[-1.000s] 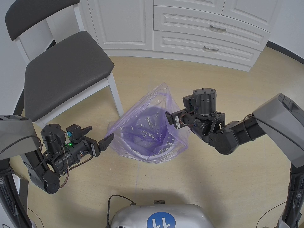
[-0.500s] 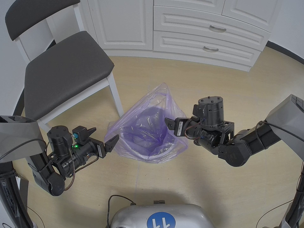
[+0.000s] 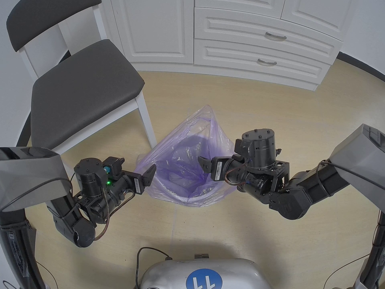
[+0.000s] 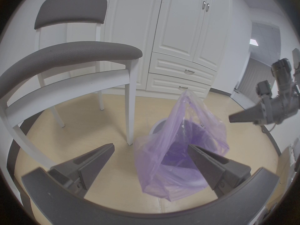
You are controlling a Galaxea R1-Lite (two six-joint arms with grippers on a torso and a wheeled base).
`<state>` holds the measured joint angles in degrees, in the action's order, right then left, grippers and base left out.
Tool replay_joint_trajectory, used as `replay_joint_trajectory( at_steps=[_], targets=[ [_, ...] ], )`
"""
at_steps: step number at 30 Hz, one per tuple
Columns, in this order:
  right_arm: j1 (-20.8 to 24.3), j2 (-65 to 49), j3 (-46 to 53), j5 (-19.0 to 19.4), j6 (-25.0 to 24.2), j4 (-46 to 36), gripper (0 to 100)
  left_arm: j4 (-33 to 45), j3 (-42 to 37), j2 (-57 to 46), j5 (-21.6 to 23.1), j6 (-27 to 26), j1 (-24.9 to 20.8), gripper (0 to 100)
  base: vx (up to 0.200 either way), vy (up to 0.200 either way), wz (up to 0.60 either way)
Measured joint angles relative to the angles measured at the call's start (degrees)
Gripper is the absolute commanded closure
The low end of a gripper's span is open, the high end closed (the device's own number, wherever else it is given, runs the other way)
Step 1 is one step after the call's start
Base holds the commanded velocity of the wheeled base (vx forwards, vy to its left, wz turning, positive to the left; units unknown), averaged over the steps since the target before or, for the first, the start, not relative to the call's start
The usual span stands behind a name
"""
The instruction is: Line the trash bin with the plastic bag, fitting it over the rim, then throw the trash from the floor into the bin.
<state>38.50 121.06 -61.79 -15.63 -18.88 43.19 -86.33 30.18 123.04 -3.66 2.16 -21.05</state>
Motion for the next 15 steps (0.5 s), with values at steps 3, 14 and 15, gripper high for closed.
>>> replay_joint_trajectory(
  at_steps=[3, 14, 15],
  targets=[
    [0.33, 1.40, 0.06, -4.29, 3.97, 0.09, 0, 1.60, 2.19, 1.38, -2.36, 0.00, -0.57, 0, 0.000, 0.000, 0.00],
    [-1.12, 9.23, 0.88, -14.03, 19.72, 15.32, 0, 6.66, 7.66, 3.91, -6.02, 0.41, -0.22, 0, 0.000, 0.000, 0.00],
    [-1.62, 10.24, 0.85, -14.36, 21.04, 17.41, 0, 6.88, 8.24, 4.19, -6.17, 0.46, 0.02, 0, 0.000, 0.000, 0.00]
  ],
)
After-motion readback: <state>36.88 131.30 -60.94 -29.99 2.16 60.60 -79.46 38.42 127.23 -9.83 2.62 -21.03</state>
